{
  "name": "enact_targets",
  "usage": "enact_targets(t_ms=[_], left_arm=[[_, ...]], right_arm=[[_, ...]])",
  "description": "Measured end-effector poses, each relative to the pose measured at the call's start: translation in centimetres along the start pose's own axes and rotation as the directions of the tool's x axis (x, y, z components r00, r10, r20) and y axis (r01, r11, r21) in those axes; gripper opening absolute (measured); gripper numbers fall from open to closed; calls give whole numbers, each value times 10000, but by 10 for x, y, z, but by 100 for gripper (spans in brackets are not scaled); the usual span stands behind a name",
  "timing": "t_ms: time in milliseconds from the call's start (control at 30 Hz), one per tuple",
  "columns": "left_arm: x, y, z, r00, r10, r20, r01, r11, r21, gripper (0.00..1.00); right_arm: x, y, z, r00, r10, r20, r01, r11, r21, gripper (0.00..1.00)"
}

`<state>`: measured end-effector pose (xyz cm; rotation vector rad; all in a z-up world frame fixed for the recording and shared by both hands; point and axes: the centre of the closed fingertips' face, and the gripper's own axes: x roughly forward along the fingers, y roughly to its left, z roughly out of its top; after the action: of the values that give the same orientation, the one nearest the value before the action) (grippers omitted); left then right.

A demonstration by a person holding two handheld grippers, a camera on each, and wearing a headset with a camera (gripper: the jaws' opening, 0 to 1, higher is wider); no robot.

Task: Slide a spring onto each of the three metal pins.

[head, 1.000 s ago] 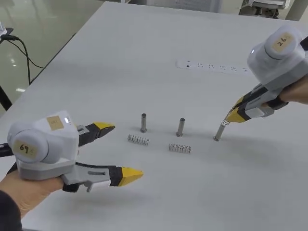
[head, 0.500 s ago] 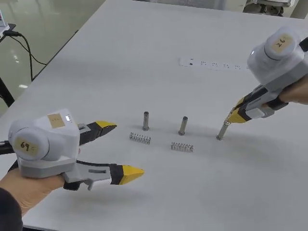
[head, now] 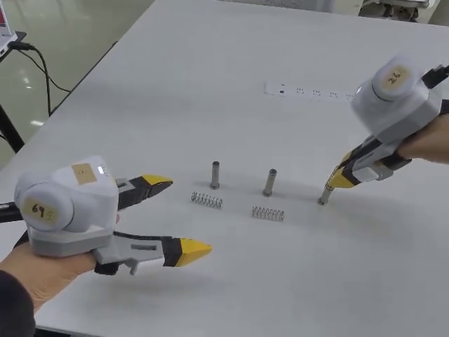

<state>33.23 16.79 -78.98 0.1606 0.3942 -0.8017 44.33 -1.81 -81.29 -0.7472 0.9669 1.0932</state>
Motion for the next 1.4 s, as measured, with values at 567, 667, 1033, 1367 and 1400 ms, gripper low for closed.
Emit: enact_targets(t_ms=[567,667,1033,1367,1400], left_arm=[[0,0,2,10000,-12,33,12,10000,-20,70],[0,1,2,10000,-2,37,2,10000,-5,70],[-1,0,2,10000,20,30,-20,10000,-30,70],[-1,0,3,10000,12,26,-12,10000,-28,70],[0,0,3,10000,13,25,-13,10000,-26,70]], right_arm=[[22,4,-6,9999,55,-139,-51,9996,272,13],[24,4,-8,9998,37,-180,-31,9996,296,13],[27,6,-9,9999,26,-143,-21,9995,325,13],[28,7,-11,10000,-18,-87,20,9996,266,18],[28,6,-11,10000,-39,-61,40,9997,249,19]])
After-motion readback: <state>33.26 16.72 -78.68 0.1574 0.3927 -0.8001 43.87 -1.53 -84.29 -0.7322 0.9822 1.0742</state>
